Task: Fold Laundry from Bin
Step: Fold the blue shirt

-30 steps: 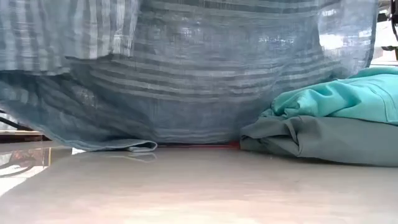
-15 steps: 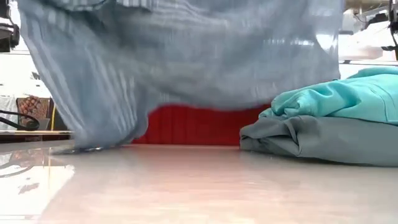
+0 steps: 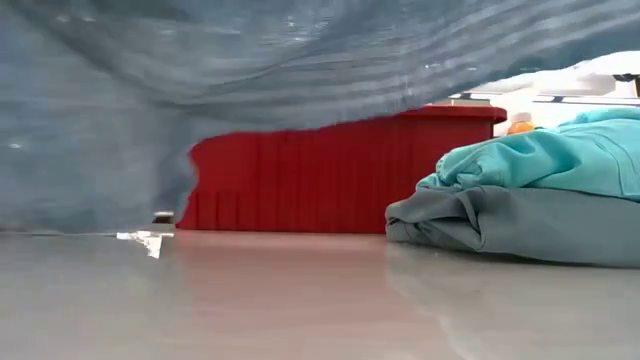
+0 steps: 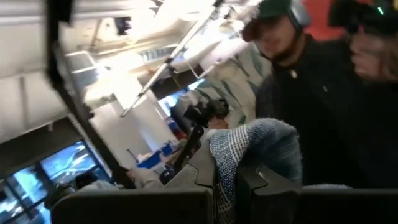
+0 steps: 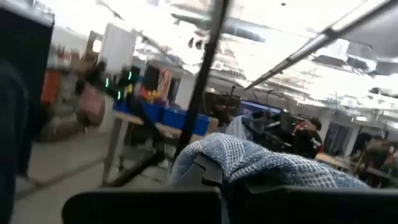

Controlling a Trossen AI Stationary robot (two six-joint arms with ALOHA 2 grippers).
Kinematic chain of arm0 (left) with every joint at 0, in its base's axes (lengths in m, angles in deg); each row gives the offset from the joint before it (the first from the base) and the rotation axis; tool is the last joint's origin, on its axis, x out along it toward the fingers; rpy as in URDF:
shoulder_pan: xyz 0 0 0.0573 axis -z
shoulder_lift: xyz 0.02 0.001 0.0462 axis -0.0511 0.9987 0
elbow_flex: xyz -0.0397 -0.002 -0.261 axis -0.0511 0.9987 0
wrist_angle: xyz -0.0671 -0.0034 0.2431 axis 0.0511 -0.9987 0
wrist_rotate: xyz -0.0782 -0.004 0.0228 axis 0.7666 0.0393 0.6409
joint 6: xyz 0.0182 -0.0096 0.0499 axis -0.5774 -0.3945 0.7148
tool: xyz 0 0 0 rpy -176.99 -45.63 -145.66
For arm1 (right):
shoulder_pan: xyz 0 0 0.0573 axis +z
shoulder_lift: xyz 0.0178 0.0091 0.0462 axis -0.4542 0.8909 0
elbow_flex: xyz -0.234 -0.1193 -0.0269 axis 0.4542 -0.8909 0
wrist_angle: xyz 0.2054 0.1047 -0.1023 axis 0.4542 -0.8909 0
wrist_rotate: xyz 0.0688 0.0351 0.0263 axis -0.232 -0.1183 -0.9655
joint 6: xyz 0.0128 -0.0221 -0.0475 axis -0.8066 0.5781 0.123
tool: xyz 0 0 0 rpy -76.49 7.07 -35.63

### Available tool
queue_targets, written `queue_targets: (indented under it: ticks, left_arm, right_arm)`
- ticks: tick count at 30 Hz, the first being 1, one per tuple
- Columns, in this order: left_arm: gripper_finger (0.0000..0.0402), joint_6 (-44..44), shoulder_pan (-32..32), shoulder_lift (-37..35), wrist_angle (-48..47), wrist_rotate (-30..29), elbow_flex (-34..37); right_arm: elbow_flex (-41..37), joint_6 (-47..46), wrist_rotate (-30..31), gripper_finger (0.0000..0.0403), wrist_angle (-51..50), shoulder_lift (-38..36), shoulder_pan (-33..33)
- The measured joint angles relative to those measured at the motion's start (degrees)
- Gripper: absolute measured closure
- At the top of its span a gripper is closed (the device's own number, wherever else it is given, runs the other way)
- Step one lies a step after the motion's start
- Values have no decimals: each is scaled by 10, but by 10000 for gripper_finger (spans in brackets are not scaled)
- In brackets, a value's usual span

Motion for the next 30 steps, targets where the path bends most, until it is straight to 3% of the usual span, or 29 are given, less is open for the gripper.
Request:
queue_targets:
  ticks: [5,8,10,13,15,18,20,23,27,30]
  left_arm:
    - [402,47,0,65,16,32,-24]
    - [402,70,0,91,8,15,-53]
    - [402,73,0,105,-3,-31,-71]
    - [402,73,0,118,-24,-141,-89]
    - [402,65,0,119,-29,-232,-92]
    - [402,32,-3,119,-63,-358,-93]
    - [402,-20,-12,120,-123,-456,-92]
    - [402,-167,-33,119,-251,-567,-92]
    - [402,-398,-67,117,-449,-600,-84]
    - [402,-554,-88,117,-580,-593,-64]
  right_arm:
    - [47,110,97,384,104,69,56]
    - [95,164,227,384,162,112,86]
    - [123,182,325,384,179,137,86]
    - [140,146,361,384,148,141,66]
    - [140,115,420,384,121,139,43]
    - [134,40,426,384,15,131,5]
    - [121,-54,426,384,-82,118,-10]
    - [85,-321,404,384,-307,66,-30]
    - [26,-815,332,384,-696,-6,-72]
    - [-31,-1082,268,384,-900,-36,-123]
